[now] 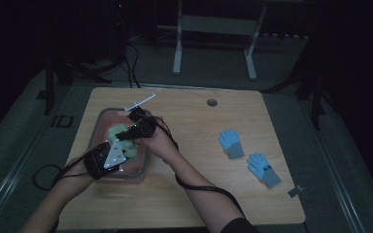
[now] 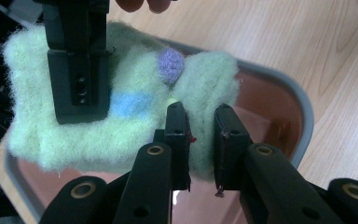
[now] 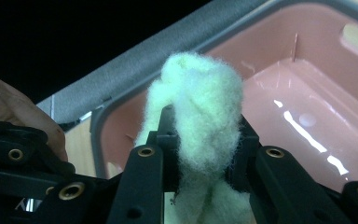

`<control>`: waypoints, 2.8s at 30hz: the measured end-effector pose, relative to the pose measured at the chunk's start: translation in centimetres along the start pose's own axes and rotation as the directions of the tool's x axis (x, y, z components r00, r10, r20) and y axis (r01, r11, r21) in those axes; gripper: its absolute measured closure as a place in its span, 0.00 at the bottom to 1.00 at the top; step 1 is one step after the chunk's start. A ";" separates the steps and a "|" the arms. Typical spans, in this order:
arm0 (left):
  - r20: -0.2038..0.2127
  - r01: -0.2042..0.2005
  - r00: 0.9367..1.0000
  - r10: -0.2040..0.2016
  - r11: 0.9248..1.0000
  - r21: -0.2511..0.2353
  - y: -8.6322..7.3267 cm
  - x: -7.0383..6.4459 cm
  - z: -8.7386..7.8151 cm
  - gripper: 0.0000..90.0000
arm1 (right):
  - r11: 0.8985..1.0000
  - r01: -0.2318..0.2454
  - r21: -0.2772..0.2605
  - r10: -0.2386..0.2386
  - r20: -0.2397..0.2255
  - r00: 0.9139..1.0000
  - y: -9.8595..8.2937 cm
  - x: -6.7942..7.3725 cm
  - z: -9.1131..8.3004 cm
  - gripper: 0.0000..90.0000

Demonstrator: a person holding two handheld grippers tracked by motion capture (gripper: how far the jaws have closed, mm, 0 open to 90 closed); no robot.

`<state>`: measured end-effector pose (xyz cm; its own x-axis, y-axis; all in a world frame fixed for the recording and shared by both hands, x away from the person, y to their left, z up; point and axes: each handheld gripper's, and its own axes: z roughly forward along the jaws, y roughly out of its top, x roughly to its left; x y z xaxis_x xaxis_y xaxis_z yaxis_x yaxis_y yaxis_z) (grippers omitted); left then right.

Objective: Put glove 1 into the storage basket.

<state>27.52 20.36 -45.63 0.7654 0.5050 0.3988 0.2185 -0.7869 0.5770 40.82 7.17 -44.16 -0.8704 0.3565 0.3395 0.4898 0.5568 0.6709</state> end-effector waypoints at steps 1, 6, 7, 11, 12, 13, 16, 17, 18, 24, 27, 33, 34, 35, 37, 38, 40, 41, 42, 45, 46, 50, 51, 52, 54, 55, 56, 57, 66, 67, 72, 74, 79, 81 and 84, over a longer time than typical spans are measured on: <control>0.000 0.000 1.000 0.000 1.000 0.000 0.0 0.0 0.0 0.87 | 1.000 -0.003 0.005 0.003 0.003 1.000 -0.1 -0.2 0.3 0.80; 0.053 0.000 0.999 -0.002 1.000 0.030 -1.0 0.9 2.2 0.87 | 0.999 -0.023 0.046 0.022 0.024 0.999 -0.5 -1.6 2.0 0.80; 0.062 0.000 0.998 -0.002 0.999 0.038 -1.2 1.0 2.5 0.87 | 0.998 -0.026 0.053 0.024 0.030 0.999 -0.6 -1.8 2.3 0.80; 0.094 0.004 0.996 -0.011 0.997 0.078 -1.5 1.4 3.6 0.87 | 0.995 -0.049 0.085 0.046 0.037 0.998 -1.0 -2.6 3.2 0.72; 0.090 0.005 0.996 -0.013 0.996 0.089 -1.6 1.5 3.9 0.87 | 0.995 -0.052 0.087 0.048 0.047 0.998 -1.2 -2.7 3.3 0.67; 0.101 0.006 0.995 -0.016 0.995 0.096 -1.7 1.6 4.2 0.87 | 0.995 -0.057 0.085 0.052 0.060 0.997 -1.3 -2.8 3.3 0.62; 0.118 0.014 0.993 -0.029 0.992 0.122 -1.7 1.9 4.8 0.86 | 0.994 -0.068 0.086 0.062 0.068 0.996 -1.4 -3.2 3.2 0.56; 0.132 0.012 0.991 -0.031 0.990 0.141 -1.8 2.1 5.1 0.86 | 0.994 -0.072 0.087 0.066 0.070 0.995 -1.5 -3.4 3.1 0.54; 0.163 0.030 0.985 -0.057 0.986 0.162 -1.9 2.4 5.6 0.85 | 0.993 -0.075 0.086 0.068 0.075 0.995 -1.6 -3.5 3.0 0.52; 0.188 0.027 0.980 -0.064 0.981 0.195 -1.7 2.6 6.0 0.79 | 0.995 -0.083 0.062 0.078 0.074 0.994 -2.1 -4.0 2.0 0.50; 0.197 0.048 0.976 -0.089 0.978 0.202 -1.7 2.6 6.0 0.64 | 0.996 -0.072 0.044 0.068 0.074 0.995 -2.4 -3.9 1.0 0.49; 0.156 0.166 0.970 -0.185 0.978 0.130 -1.4 2.9 4.8 0.38 | 0.999 -0.045 0.007 0.044 0.065 0.997 -2.8 -3.2 -1.1 0.48; 0.151 0.181 0.969 -0.198 0.976 0.119 -1.3 3.0 4.6 0.34 | 0.999 -0.040 0.001 0.040 0.063 0.997 -2.8 -3.0 -1.5 0.48; 0.151 0.198 0.966 -0.211 0.975 0.100 -1.2 3.0 4.2 0.31 | 1.000 -0.031 -0.002 0.031 0.058 0.998 -2.9 -2.9 -1.8 0.47; 0.150 0.222 0.960 -0.235 0.970 0.098 -0.9 3.1 3.9 0.22 | 1.000 -0.013 -0.009 0.013 0.062 0.998 -3.0 -2.5 -2.7 0.46; 0.142 0.237 0.958 -0.249 0.967 0.096 -0.7 3.1 3.8 0.16 | 1.000 -0.004 -0.012 0.005 0.060 0.998 -3.2 -2.3 -3.0 0.45; 0.151 0.258 0.952 -0.266 0.964 0.070 -0.4 3.0 3.5 0.15 | 1.000 0.008 -0.013 -0.007 0.063 0.998 -3.4 -2.0 -3.7 0.43; 0.154 0.261 0.951 -0.267 0.963 0.059 -0.1 2.9 3.3 0.12 | 1.000 0.015 -0.012 -0.014 0.062 0.998 -3.6 -1.9 -4.0 0.42; 0.165 0.266 0.948 -0.271 0.963 0.050 0.1 2.8 3.2 0.12 | 1.000 0.023 -0.013 -0.022 0.061 0.998 -3.8 -1.9 -4.3 0.41; 0.180 0.256 0.950 -0.257 0.966 0.030 0.9 2.1 3.1 0.12 | 0.999 0.031 -0.008 -0.030 0.058 0.998 -4.4 -1.8 -5.2 0.34; 0.181 0.251 0.951 -0.252 0.968 0.026 1.2 1.9 3.0 0.10 | 0.999 0.033 -0.009 -0.032 0.057 0.998 -4.7 -1.9 -5.4 0.33; 0.188 0.249 0.951 -0.245 0.969 0.003 2.2 1.2 3.0 0.07 | 0.999 0.032 -0.007 -0.031 0.055 0.998 -5.6 -2.2 -6.6 0.28; 0.199 0.251 0.948 -0.247 0.968 0.001 2.5 1.0 3.1 0.06 | 0.999 0.031 -0.009 -0.031 0.054 0.998 -5.9 -2.2 -6.8 0.27; 0.199 0.246 0.950 -0.241 0.969 -0.001 2.7 0.8 3.2 0.04 | 0.999 0.031 -0.011 -0.031 0.054 0.998 -6.2 -2.3 -7.1 0.25; 0.211 0.240 0.949 -0.234 0.971 -0.001 3.2 0.4 3.3 0.03 | 0.999 0.030 -0.013 -0.029 0.055 0.998 -6.8 -2.5 -7.6 0.24; 0.208 0.242 0.949 -0.236 0.970 -0.006 3.4 0.2 3.4 0.03 | 0.999 0.034 -0.010 -0.033 0.054 0.998 -7.1 -2.5 -7.8 0.23; 0.216 0.238 0.949 -0.231 0.971 -0.009 3.7 0.0 3.5 0.03 | 0.999 0.038 -0.007 -0.037 0.057 0.998 -7.4 -2.6 -8.1 0.23; 0.215 0.234 0.950 -0.226 0.972 -0.012 3.9 -0.2 3.5 0.03 | 0.999 0.038 -0.007 -0.038 0.061 0.997 -7.7 -2.7 -8.3 0.23; 0.252 0.212 0.947 -0.199 0.977 -0.024 5.5 -1.7 4.1 0.03 | 0.999 0.032 -0.021 -0.030 0.085 0.996 -9.9 -3.1 -10.1 0.22; 0.257 0.207 0.947 -0.193 0.978 -0.026 5.6 -1.9 4.2 0.03 | 0.999 0.036 -0.021 -0.034 0.087 0.996 -10.2 -3.2 -10.3 0.22; 0.251 0.166 0.957 -0.143 0.984 -0.071 6.7 -3.3 4.3 0.03 | 0.998 0.058 -0.038 -0.054 0.113 0.992 -11.3 -3.6 -11.4 0.22; 0.259 0.164 0.956 -0.135 0.982 -0.094 7.2 -3.8 4.3 0.03 | 0.996 0.071 -0.051 -0.065 0.117 0.991 -11.8 -3.8 -11.9 0.22; 0.271 0.143 0.957 -0.104 0.981 -0.130 8.0 -5.1 4.8 0.03 | 0.996 0.076 -0.047 -0.068 0.156 0.985 -13.1 -4.3 -13.1 0.21; 0.271 0.141 0.958 -0.098 0.980 -0.143 8.2 -5.6 5.0 0.03 | 0.997 0.069 -0.039 -0.062 0.167 0.984 -13.7 -4.5 -13.5 0.18; 0.281 0.150 0.954 -0.101 0.976 -0.156 8.3 -6.4 5.5 0.03 | 0.998 0.066 -0.021 -0.061 0.183 0.981 -15.0 -4.9 -14.1 0.15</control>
<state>27.76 8.63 -47.34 0.8783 0.4623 0.1219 0.2335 -0.6373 0.7344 37.08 -13.50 -46.59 -0.8746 0.4534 0.1718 0.4305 0.5631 0.7055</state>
